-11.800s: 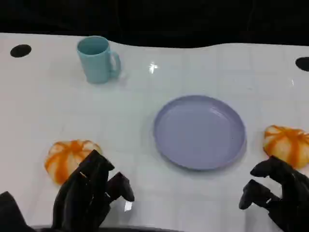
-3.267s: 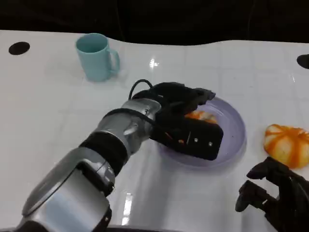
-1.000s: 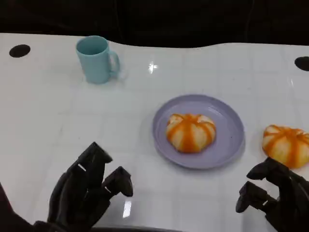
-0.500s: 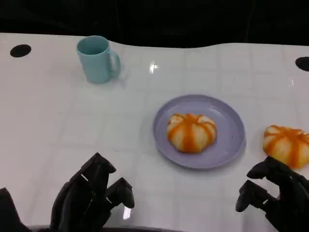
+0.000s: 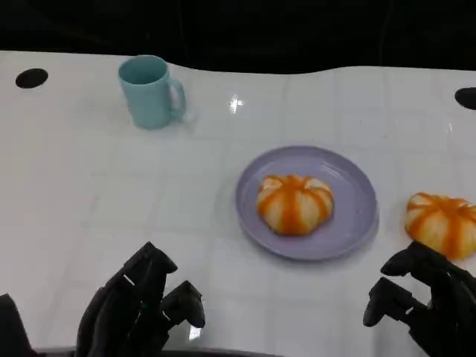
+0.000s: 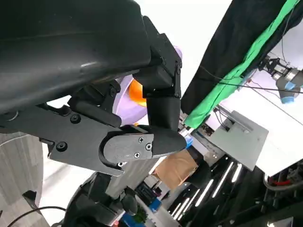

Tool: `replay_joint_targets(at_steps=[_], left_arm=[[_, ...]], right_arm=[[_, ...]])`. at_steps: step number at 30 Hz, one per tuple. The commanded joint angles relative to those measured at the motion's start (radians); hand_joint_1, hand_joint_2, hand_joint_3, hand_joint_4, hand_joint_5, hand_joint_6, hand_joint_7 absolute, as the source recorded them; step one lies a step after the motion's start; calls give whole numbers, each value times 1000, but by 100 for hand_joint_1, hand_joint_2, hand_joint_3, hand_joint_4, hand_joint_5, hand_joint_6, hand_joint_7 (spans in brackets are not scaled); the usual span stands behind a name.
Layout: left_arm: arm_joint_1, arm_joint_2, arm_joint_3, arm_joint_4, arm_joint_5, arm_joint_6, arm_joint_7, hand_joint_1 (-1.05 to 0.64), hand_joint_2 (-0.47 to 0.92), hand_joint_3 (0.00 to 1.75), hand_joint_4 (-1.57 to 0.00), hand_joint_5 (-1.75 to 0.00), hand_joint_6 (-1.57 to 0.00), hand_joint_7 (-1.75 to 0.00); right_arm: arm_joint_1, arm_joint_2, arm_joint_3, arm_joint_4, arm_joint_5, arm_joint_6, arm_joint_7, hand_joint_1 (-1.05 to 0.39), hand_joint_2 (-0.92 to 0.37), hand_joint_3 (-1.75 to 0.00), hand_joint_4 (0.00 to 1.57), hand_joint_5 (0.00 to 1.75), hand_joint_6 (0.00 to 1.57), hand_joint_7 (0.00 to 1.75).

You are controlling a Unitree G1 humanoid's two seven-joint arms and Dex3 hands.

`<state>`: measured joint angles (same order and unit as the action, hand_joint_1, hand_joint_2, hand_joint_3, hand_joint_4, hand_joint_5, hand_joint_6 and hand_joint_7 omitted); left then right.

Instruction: Grasp the bread from the table and place it into the plate.

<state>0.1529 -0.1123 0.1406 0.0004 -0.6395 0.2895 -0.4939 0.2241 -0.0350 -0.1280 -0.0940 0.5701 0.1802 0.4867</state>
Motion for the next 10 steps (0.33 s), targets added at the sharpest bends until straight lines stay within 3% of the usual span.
replay_joint_targets(at_steps=[1,10], left_arm=[[-4,11,7,13,9,-18,6,-52,92,49,-86,-175,-60,-175],[-16,-1,-3,34,10,-48,-15,-53,92,48,-85,-175,-61,-175]], right_arm=[[0,-4,-7,3,2,-4,1,-52,-92,-19,75,154,81,105],[-7,-13,-18,19,5,-8,11,-51,-92,-22,74,155,80,105]])
